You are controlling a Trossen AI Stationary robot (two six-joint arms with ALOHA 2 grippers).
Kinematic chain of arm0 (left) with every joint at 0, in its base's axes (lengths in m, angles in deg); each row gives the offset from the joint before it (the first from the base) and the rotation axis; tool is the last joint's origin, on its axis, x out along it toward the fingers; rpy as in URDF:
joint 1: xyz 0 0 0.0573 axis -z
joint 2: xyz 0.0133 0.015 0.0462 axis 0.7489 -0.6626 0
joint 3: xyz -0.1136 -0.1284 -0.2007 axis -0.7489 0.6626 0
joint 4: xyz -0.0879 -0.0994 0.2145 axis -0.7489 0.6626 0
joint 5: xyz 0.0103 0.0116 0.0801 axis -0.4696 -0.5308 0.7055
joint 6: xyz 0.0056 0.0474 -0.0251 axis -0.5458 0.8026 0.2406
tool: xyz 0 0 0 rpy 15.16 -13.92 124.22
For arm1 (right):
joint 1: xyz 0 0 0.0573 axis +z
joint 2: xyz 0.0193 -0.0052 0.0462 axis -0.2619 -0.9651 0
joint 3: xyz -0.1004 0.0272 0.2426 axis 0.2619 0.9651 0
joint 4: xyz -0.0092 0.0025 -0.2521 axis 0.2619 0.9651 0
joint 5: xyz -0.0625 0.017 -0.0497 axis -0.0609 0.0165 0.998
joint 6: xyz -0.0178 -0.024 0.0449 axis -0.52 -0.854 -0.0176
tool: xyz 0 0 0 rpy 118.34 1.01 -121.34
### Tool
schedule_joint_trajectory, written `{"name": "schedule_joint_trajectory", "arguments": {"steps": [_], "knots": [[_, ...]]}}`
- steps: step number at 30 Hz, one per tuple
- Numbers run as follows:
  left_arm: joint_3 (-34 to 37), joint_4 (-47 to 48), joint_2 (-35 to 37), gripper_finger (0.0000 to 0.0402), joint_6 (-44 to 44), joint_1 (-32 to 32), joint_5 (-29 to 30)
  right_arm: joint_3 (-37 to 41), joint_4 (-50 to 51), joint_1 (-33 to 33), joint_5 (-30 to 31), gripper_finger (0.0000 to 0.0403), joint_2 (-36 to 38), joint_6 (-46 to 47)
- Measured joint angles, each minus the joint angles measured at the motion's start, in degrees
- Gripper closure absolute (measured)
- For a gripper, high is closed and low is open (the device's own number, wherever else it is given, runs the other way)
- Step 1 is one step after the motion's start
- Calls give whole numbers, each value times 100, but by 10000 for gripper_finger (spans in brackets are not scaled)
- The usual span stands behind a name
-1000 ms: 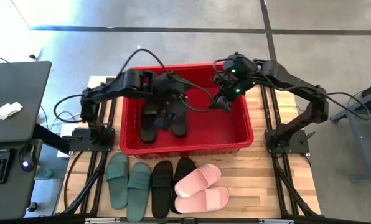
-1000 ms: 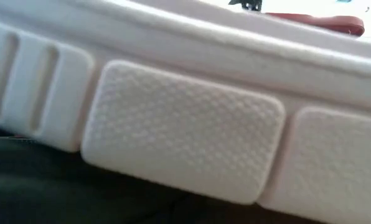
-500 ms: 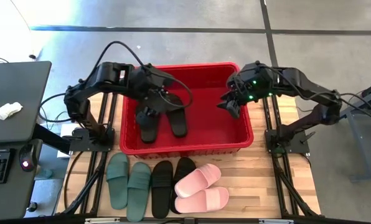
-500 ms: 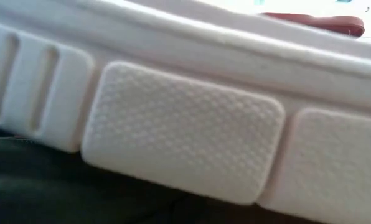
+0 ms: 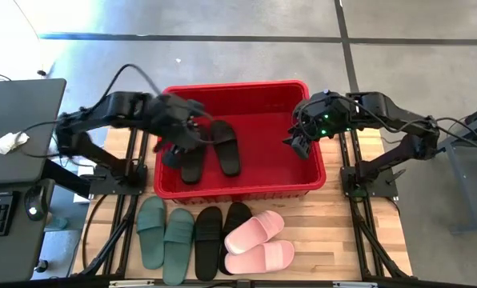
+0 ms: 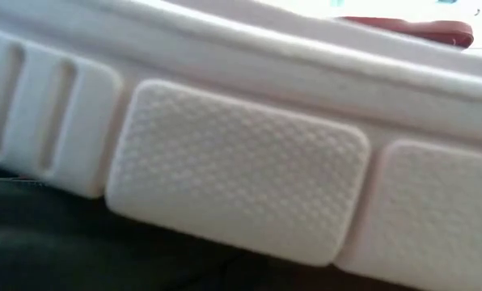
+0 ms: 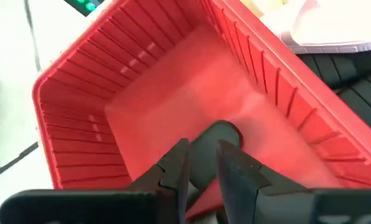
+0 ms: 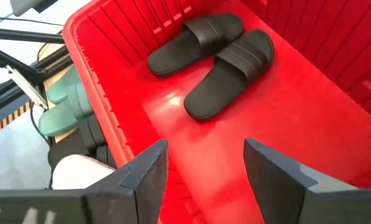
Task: Pick and place slides into bin
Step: Put the pink slipper into the red bin
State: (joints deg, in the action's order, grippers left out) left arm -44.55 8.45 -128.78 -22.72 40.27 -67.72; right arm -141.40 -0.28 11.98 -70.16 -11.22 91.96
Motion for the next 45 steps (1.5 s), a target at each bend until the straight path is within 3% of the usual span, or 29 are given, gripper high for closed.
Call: {"name": "schedule_joint_trajectory", "arguments": {"steps": [5, 9, 14, 17, 22, 28, 40, 45], "knots": [[1836, -1450, 1201, 344, -308, 0, 166, 0, -442, -36, -129, 204, -54, 20], [2726, -2152, 1787, 346, -466, 0, 167, -4, -1523, -184, -1344, 204, -469, -4], [3285, -2729, 2140, 345, -567, 0, -191, -4, -2924, -298, -2972, 204, -1251, -457], [3548, -3022, 2370, 347, -587, 0, -321, -2, -3290, -517, -3424, 204, -1547, -635], [3957, -3257, 2960, 353, -741, -5, -207, 2, -3296, -966, -3363, 217, -1505, -1029], [4094, -3286, 3518, 357, -934, -5, 161, 0, -3283, -1416, -3271, 266, -858, -1389], [4094, -3197, 3709, 358, -936, 0, 275, -2, -1672, -1312, -1458, 315, 110, -1454], [4094, -3194, 3710, 358, -938, -1, 275, 301, -1876, -1078, -1317, 316, 187, -1263]]}}
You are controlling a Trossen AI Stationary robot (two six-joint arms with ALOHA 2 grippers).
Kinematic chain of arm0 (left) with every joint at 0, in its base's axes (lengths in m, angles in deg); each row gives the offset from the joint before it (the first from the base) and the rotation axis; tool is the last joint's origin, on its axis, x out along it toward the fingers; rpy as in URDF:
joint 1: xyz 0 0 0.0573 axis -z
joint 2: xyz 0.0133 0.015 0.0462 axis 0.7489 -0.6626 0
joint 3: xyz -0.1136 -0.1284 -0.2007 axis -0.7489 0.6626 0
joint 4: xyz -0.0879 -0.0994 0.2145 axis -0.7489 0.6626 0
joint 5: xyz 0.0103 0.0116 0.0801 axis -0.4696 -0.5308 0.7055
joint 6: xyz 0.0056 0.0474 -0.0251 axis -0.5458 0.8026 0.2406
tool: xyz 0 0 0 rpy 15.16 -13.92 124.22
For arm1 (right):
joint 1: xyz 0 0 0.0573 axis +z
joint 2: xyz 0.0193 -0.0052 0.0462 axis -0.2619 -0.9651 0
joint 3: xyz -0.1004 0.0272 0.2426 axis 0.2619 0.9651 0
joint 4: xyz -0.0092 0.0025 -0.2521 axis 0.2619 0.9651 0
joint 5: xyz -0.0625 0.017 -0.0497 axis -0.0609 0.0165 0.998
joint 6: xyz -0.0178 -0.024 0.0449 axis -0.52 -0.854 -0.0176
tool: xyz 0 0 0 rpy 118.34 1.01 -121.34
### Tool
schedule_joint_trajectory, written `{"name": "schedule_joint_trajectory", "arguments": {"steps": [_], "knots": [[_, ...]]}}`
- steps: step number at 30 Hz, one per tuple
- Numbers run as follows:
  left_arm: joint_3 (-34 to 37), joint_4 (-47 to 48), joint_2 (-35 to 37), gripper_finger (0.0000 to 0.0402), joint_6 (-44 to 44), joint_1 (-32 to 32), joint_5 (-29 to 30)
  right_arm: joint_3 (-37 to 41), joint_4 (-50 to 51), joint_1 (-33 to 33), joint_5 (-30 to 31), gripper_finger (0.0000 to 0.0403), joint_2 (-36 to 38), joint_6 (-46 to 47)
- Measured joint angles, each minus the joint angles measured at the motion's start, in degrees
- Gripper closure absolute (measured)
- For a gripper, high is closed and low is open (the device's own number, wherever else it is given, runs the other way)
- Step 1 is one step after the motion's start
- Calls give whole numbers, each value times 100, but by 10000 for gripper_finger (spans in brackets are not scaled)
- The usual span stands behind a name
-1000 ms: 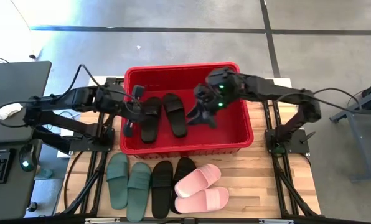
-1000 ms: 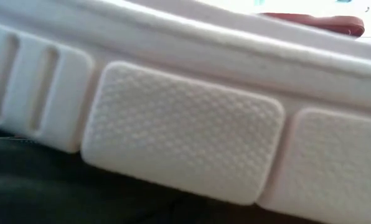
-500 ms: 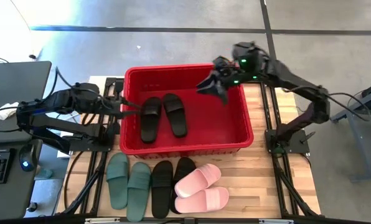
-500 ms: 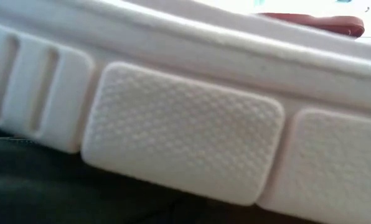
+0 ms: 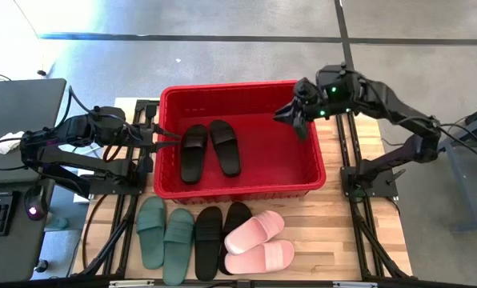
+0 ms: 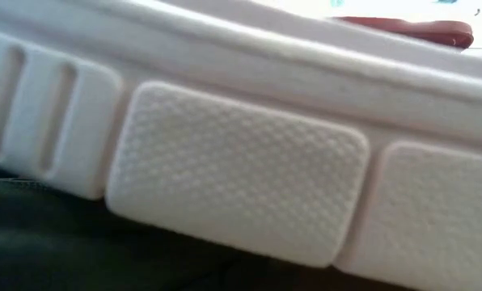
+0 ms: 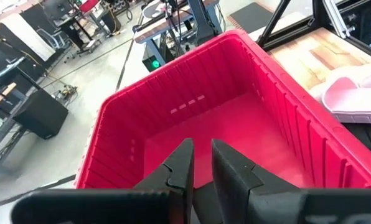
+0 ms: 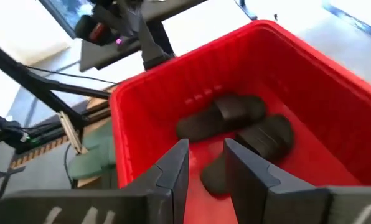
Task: Pick and place slides into bin
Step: Put the pink slipper into the red bin
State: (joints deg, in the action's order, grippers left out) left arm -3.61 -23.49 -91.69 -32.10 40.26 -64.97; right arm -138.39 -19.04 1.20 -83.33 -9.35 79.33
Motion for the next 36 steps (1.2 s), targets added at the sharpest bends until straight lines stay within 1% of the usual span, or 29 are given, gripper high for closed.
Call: {"name": "schedule_joint_trajectory", "arguments": {"steps": [4, 9, 12, 16, 18, 21, 23, 25, 28, 36], "knots": [[0, 21, -2, 357, -4, 1, 0, 1126, -793, -3, -46, 316, 449, 308], [0, 23, -2, 357, -19, 1, -2, 2668, -1976, -397, -128, 316, 1363, 1055], [0, 23, -4, 357, -38, 1, -2, 3329, -2785, -556, -383, 316, 1867, 1417], [0, 23, -4, 357, -131, 1, -2, 4012, -3327, -590, -470, 316, 2376, 1721], [0, 23, -4, 358, -156, -1, -2, 4301, -3437, -588, -596, 316, 2563, 2010], [0, 23, -4, 357, -282, 1, -4, 4733, -3634, -588, -1029, 316, 2734, 2456], [-1, 22, -5, 357, -368, 1, -4, 4965, -3743, -588, -1324, 316, 2792, 2610], [-2, 21, -4, 357, -427, 1, -4, 5120, -3754, -586, -1490, 316, 2824, 2620], [-2, 19, -6, 357, -521, 1, -4, 5264, -3734, -588, -1665, 316, 2825, 2536], [-2, 16, -7, 356, -913, 1, -4, 5286, -3717, -588, -2688, 316, 2862, 2457]]}}
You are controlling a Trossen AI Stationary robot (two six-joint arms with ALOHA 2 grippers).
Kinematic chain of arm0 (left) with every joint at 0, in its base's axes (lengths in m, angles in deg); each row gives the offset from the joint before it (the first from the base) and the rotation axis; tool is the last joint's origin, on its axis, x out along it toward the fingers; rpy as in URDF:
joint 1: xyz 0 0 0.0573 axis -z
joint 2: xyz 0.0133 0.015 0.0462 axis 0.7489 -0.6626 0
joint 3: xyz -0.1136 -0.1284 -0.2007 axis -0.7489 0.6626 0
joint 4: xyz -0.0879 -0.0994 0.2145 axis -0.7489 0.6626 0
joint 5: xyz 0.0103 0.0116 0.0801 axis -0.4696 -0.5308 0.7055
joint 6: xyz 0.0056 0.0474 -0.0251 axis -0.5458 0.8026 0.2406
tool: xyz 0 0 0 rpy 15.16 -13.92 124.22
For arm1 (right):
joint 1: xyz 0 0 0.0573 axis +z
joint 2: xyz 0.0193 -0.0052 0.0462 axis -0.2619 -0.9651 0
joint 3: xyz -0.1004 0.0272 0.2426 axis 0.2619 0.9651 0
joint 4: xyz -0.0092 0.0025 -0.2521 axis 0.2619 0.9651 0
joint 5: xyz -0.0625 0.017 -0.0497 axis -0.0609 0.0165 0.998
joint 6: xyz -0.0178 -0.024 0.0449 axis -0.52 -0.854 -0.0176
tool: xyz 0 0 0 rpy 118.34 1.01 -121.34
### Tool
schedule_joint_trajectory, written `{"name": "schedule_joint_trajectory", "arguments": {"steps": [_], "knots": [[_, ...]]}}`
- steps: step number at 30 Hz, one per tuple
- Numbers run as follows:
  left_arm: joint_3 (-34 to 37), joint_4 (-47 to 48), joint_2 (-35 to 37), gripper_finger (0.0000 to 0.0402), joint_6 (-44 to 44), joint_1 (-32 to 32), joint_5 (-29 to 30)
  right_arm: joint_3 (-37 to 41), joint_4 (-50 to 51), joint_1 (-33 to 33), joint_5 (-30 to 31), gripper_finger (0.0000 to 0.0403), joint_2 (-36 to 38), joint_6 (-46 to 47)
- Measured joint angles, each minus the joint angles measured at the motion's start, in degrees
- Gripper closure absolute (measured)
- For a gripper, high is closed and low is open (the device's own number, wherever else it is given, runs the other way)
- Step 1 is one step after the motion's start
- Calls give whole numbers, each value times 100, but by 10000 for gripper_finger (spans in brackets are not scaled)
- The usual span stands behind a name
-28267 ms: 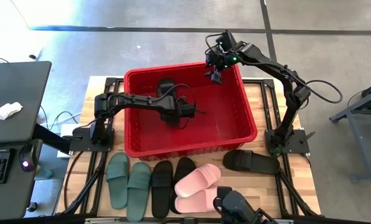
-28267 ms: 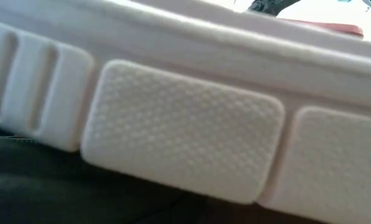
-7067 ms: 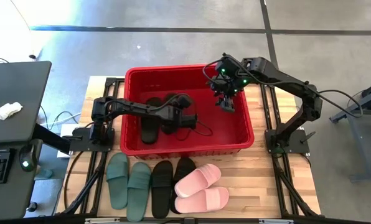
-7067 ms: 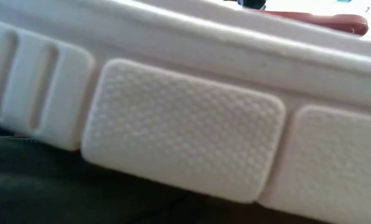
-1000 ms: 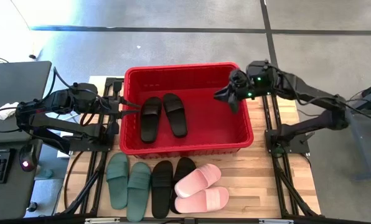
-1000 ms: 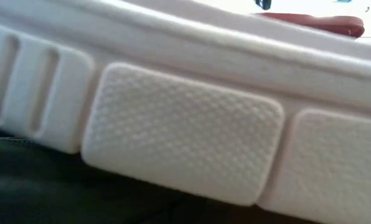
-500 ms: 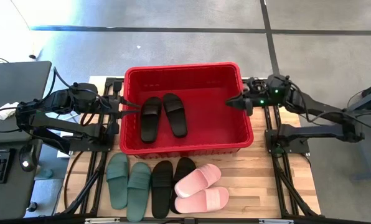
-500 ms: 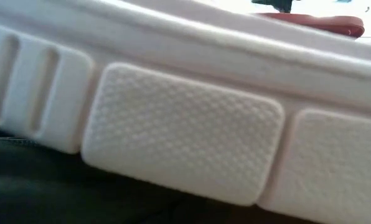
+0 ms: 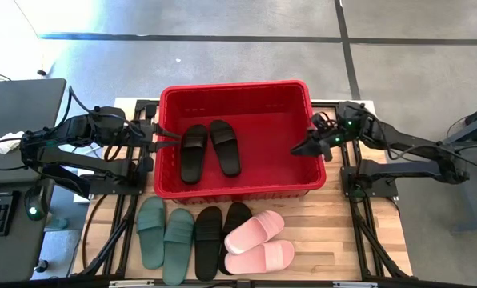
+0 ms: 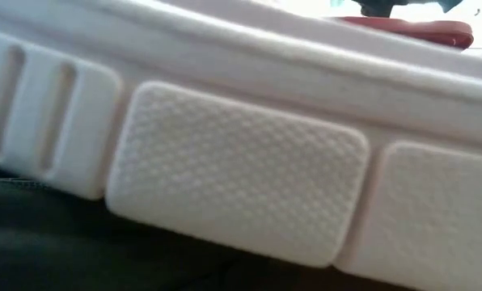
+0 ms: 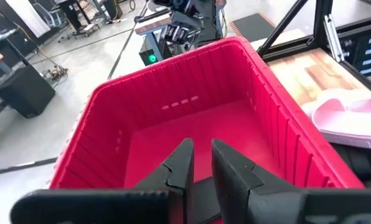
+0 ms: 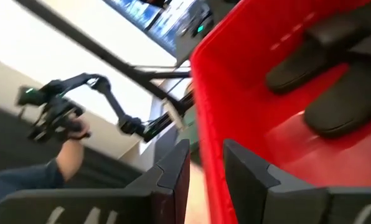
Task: Pick and place slides into bin
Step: Put the pink slipper into the red bin
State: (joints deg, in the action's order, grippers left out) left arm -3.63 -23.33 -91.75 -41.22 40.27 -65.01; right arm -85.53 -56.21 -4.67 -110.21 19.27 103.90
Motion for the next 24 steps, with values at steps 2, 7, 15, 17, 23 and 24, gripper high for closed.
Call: {"name": "schedule_joint_trajectory", "arguments": {"steps": [2, 7, 15, 17, 23, 24], "knots": [[0, 0, 0, 356, -125, 0, 0, 0, 0, 0, -243, 316, 7, 14], [0, 0, 0, 355, -328, 0, 0, 0, 4, 2, -830, 316, 35, 301], [0, 0, 0, 355, -578, 0, -166, 0, 133, 517, -1169, 316, 42, 1029], [0, 0, 0, 355, -577, 0, -170, 0, 277, 831, -1091, 316, 60, 1292], [-2, 4, 0, 355, -573, 0, -170, 0, 879, 1961, 11, 316, 190, 2188], [-2, 13, 0, 355, -574, 0, -170, 0, 964, 2153, 340, 316, 212, 2413]]}}
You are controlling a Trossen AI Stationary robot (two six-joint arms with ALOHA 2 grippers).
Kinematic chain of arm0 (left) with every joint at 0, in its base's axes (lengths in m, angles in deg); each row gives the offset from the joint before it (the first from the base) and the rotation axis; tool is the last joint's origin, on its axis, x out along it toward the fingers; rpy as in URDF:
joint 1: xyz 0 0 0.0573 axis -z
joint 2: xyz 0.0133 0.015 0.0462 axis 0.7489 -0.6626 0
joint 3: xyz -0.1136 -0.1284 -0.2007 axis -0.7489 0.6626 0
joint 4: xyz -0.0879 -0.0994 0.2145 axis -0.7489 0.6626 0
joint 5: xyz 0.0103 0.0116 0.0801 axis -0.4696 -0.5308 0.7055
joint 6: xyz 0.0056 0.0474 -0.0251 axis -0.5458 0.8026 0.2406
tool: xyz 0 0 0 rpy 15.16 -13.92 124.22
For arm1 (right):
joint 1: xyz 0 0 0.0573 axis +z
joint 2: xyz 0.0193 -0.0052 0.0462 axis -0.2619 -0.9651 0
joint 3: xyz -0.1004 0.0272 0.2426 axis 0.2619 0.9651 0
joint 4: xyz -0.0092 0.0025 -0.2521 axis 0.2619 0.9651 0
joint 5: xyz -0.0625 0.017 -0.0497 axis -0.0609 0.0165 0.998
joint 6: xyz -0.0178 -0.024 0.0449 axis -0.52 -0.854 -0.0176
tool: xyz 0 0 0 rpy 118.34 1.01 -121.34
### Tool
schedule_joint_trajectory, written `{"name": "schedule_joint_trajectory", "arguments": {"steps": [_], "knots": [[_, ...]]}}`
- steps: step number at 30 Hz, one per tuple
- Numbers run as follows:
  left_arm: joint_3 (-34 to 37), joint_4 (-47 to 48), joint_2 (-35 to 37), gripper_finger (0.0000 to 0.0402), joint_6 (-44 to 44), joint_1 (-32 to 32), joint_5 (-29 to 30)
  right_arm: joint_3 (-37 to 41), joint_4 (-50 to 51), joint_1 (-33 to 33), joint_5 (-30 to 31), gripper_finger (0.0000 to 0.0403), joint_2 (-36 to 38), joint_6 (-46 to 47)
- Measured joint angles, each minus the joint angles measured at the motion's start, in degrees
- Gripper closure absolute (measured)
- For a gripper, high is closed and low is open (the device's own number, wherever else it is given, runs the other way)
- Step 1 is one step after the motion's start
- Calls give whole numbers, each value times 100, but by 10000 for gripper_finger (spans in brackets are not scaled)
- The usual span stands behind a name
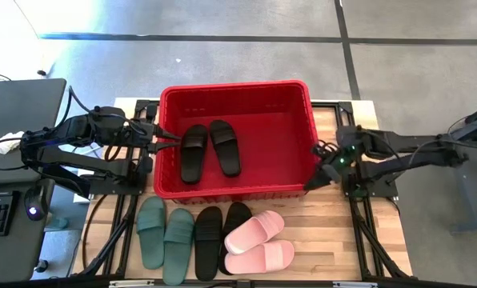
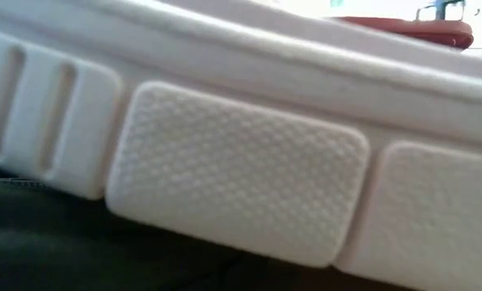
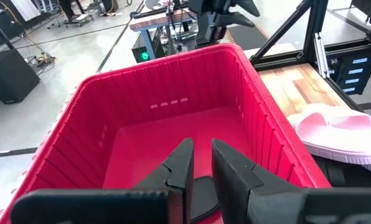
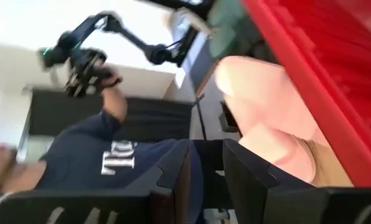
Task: Pick and place slides into bin
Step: Put the pink slipper into the red bin
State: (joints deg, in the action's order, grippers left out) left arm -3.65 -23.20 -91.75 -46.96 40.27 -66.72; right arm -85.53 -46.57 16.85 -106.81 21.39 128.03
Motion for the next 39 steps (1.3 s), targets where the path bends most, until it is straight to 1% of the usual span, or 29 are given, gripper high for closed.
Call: {"name": "schedule_joint_trajectory", "arguments": {"steps": [4, 10, 13, 16, 20, 28, 36, 39], "knots": [[0, 124, 0, 355, -31, 0, -2, 0, 74, 760, 1253, 316, 31, 894], [-1, 228, 0, 355, -42, 0, -2, 0, 74, 1721, 2957, 316, -37, 1587], [-1, 326, 0, 355, -42, 0, -2, 0, 80, 2126, 3620, 316, -105, 1984], [-2, 477, 0, 355, -4, 0, -2, 0, 108, 2487, 4065, 316, -226, 2441], [-1, 630, 0, 355, 9, 0, -24, 0, 206, 2858, 4368, 316, -460, 2954], [-2, 726, 0, 355, 13, 0, -24, 0, 527, 3367, 4489, 316, -1057, 3727], [-2, 726, 0, 355, 79, 0, -24, 0, 617, 3738, 4486, 316, -1724, 3914], [-2, 724, 0, 355, 79, 0, -23, -18, 716, 3809, 4577, 316, -1904, 3939]]}}
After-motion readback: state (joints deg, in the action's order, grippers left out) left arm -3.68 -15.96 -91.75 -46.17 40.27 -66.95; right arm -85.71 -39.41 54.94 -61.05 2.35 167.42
